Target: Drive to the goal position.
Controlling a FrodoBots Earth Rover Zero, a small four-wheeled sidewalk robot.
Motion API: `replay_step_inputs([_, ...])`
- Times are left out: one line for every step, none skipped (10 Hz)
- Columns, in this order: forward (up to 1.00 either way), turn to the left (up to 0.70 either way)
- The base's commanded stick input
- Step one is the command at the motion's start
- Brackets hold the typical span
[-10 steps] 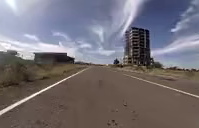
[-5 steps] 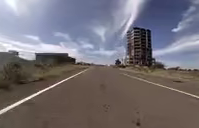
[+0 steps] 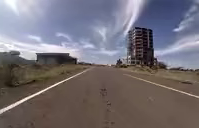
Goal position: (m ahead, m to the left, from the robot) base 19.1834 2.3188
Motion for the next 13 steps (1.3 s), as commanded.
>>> replay_step_inputs([1.00,0.00])
replay_step_inputs([1.00,0.00])
replay_step_inputs([1.00,0.00])
replay_step_inputs([1.00,0.00])
replay_step_inputs([1.00,0.00])
replay_step_inputs([1.00,0.00])
replay_step_inputs([1.00,0.00])
replay_step_inputs([1.00,0.00])
replay_step_inputs([1.00,0.00])
replay_step_inputs([1.00,0.00])
replay_step_inputs([1.00,0.00])
replay_step_inputs([1.00,0.00])
replay_step_inputs([1.00,0.00])
